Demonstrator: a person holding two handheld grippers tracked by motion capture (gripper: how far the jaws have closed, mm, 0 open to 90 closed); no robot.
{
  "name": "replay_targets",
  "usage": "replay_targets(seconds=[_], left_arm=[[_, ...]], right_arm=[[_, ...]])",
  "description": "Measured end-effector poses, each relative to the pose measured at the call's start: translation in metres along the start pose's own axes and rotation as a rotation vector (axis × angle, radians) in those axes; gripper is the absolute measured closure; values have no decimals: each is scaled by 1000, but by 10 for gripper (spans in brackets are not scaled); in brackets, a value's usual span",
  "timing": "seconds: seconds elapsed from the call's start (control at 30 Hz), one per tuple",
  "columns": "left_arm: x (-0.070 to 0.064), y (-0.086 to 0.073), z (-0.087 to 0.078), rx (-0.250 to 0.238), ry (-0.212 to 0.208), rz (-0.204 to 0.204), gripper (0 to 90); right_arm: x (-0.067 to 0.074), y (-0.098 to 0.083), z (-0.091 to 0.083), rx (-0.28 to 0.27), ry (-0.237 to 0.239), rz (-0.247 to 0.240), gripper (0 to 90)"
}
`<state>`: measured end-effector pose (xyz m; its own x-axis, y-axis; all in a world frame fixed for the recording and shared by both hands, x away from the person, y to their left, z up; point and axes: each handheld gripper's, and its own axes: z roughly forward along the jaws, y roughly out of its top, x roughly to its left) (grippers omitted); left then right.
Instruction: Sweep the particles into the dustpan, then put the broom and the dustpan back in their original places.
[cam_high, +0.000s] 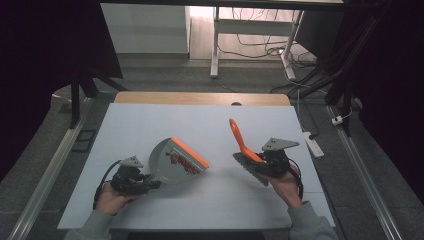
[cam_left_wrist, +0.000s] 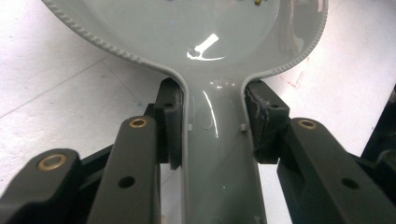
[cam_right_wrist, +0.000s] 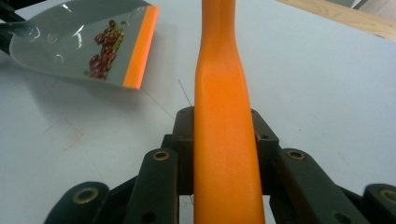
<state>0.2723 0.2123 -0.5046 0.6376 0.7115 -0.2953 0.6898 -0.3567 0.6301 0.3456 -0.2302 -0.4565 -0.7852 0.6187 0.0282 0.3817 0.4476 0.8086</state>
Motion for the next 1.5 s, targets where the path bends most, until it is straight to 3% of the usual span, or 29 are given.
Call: replay_targets(seconds=[0.27,0.67,0.97,1.5], left_arm=[[-1,-3,-7,-44,32,-47,616],[-3,-8,-13,-78,66,-83,616],[-6,-14,-11,-74,111,-125,616],[4,-22,-11,-105,201,-258,616]], right_arm=[[1,-3,-5,9,12,5,705],[4,-6,-6,33,34,16,705],[12,-10,-8,75,71,17,704],[7,-14,-5,86,108,59,704]])
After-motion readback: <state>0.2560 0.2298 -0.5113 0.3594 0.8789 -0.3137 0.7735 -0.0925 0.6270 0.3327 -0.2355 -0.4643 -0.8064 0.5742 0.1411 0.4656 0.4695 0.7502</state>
